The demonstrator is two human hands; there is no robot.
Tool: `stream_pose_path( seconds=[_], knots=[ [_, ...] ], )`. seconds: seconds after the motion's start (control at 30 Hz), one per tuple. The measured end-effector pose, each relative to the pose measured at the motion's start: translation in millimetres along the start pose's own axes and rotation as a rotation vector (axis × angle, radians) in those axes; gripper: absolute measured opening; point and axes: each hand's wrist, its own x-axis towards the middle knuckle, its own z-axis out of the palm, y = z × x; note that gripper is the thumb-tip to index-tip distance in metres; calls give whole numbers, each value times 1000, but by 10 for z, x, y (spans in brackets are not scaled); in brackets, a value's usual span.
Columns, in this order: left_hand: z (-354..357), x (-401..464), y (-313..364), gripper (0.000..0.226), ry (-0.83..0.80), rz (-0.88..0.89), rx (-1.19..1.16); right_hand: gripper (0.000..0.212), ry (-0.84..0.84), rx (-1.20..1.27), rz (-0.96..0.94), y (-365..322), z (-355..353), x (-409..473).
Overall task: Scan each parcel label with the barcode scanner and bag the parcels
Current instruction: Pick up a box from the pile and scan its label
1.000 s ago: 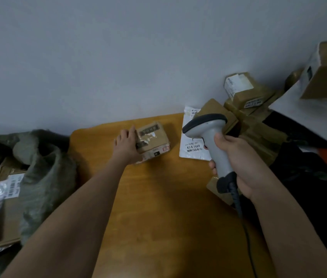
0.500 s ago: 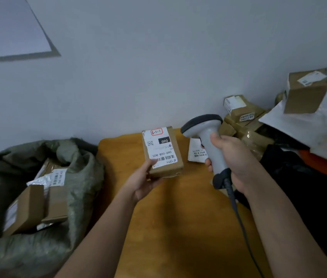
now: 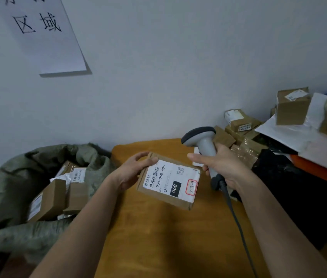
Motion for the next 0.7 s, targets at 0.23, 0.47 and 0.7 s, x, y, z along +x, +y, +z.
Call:
stream_pose_path(
  seconds=[0.23,0.47,0.7],
  knots=[
    [-30,-118,180,104,-136,8,150,68,-254,-117,147,125,112,-165],
    [1,-216,203,73,-69,33,147,33,-248,-22,173,174,146,-172],
    [145,-252,4,112,78,10,155,33,56,418,204,217,193,-55]
  ],
)
